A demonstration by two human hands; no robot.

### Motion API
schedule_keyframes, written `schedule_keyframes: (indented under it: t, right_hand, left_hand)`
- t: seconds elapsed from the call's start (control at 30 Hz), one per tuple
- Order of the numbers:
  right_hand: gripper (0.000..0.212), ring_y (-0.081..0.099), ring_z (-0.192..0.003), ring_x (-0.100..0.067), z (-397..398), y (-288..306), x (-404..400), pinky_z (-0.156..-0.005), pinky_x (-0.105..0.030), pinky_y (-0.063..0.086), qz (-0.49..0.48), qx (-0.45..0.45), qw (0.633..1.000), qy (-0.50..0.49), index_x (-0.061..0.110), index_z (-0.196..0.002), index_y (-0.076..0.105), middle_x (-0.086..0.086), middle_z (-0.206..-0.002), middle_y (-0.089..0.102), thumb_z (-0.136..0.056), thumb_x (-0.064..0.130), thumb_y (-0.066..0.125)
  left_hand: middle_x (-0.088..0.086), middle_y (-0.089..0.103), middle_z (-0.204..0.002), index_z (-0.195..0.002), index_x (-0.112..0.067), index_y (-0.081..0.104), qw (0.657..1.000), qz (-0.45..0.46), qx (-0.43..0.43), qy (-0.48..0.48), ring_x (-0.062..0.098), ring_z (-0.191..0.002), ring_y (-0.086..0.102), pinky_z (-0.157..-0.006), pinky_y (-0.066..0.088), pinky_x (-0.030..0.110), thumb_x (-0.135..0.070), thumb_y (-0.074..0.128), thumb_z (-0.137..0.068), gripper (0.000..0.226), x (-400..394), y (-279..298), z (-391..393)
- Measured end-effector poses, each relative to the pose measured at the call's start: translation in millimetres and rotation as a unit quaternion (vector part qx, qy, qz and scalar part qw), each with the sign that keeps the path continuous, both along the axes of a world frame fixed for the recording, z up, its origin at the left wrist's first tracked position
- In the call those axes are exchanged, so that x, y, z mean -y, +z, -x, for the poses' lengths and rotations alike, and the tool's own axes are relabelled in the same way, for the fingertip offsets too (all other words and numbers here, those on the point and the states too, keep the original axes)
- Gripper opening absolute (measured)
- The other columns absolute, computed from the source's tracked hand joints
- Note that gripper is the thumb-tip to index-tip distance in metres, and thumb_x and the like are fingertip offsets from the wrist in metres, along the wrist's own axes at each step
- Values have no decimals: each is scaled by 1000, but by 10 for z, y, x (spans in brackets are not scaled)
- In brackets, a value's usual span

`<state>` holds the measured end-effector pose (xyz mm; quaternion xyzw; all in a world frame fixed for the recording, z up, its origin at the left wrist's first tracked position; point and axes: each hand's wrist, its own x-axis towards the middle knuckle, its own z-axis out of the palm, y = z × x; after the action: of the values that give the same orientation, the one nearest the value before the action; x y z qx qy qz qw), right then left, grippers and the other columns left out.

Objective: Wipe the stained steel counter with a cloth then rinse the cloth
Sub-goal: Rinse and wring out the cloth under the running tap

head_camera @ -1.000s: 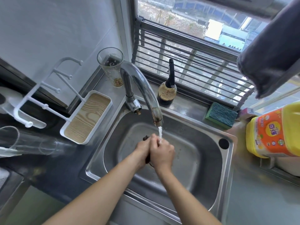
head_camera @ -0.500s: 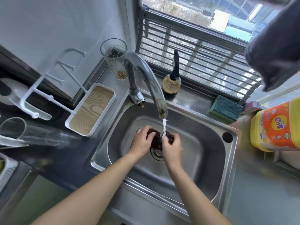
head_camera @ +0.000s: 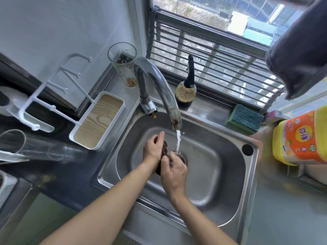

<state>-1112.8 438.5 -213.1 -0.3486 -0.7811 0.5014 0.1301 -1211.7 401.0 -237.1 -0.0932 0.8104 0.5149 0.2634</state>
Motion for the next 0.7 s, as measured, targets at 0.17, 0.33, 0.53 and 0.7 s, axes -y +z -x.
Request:
schedule_keyframes:
  t: [0.17, 0.33, 0.53, 0.7]
  right_hand:
    - [39, 64, -90, -39, 329, -122, -412, -76, -40, 43, 52, 119, 977, -167, 6, -87, 70, -22, -93, 73, -104, 31, 45]
    - [31, 58, -78, -34, 222, -37, -233, -71, -38, 38, 28, 26, 987, -153, 15, -77, 53, -9, -77, 65, -94, 39, 42]
    - [29, 59, -72, -31, 258, -145, -306, -63, -36, 37, -8, 88, 992, -87, 17, -75, 50, -5, -71, 64, -94, 39, 52]
    - [34, 63, -89, -28, 443, -216, -662, -74, -34, 46, 312, 118, 929, -162, 10, -97, 69, -15, -98, 73, -90, 37, 49]
  left_hand:
    - [-1, 66, -63, -64, -28, 63, 997, -40, -13, -60, 21, -65, 58, -69, 49, 40, -66, 47, -77, 43, -99, 20, -328]
    - [-6, 64, -57, -61, -24, 62, 995, -44, 12, -94, 3, -55, 53, -64, 43, 32, -49, 52, -93, 42, -126, 57, -196]
    - [1, 70, -81, -88, -16, 67, 980, -110, 166, -18, 18, -76, 64, -78, 51, 35, -37, 41, -108, 39, -90, 100, -273]
    - [11, 71, -99, -114, -10, 63, 943, -236, 233, 38, 21, -88, 69, -73, 57, 30, -46, 30, -109, 49, -194, 248, -316]
